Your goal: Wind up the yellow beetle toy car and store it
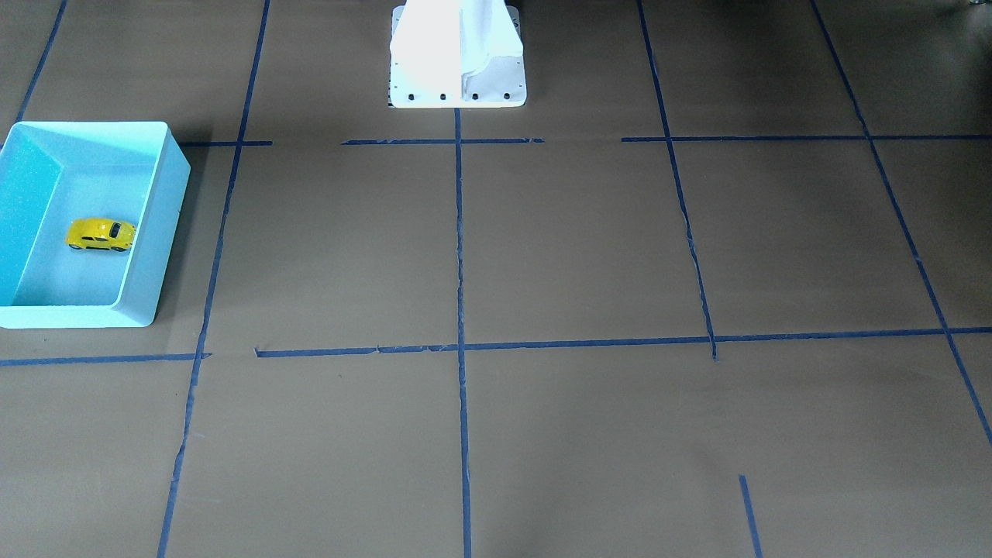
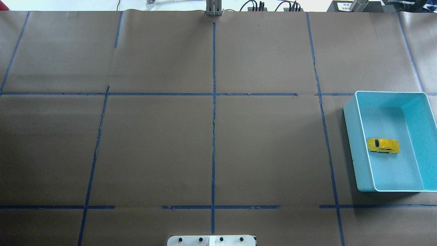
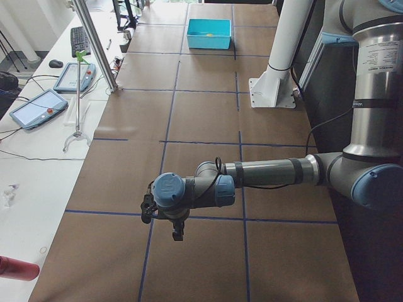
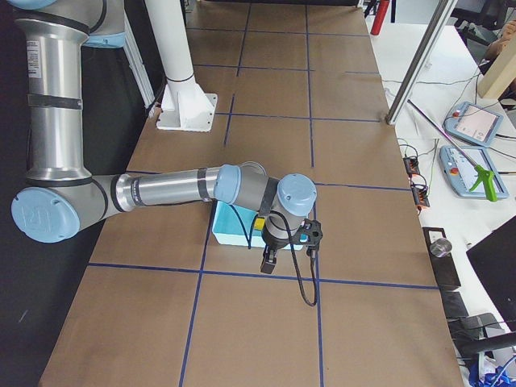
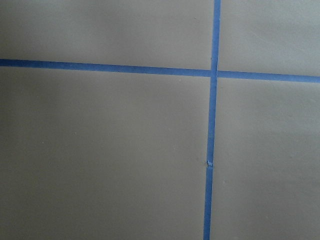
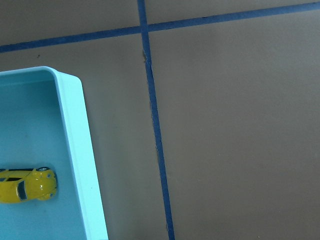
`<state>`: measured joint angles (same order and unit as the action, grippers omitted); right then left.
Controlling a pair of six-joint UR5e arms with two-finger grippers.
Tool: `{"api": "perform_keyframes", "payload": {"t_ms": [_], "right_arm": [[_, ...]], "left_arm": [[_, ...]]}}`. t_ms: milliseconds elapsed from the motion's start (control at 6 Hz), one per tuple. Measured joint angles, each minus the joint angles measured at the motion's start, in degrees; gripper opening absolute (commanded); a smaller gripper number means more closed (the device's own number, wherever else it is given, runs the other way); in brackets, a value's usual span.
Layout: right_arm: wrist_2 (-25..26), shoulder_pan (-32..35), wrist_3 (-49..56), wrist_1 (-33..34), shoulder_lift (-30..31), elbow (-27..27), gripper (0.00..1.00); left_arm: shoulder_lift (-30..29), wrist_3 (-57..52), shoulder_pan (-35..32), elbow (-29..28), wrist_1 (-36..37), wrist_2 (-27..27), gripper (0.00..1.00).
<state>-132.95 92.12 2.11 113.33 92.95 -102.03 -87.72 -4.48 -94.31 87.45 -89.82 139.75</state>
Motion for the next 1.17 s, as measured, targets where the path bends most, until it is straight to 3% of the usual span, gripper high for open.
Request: {"api": "perform_keyframes", "payload": {"t_ms": [167,667,1167], "right_arm": [[1.5,0.6,-0.8,-0.7,0.4,0.0,1.00],[5.1,0.7,-1.3,-15.8,3.0,4.3,1.00],[1.4,1.3,-1.3,-15.8,3.0,5.0,1.00]], "left_arm": [[0.0,0.0,0.0,0.0,0.0,0.0,1.00],[0.0,0.0,0.0,0.0,0.0,0.0,1.00],[0.0,0.0,0.0,0.0,0.0,0.0,1.00]]}}
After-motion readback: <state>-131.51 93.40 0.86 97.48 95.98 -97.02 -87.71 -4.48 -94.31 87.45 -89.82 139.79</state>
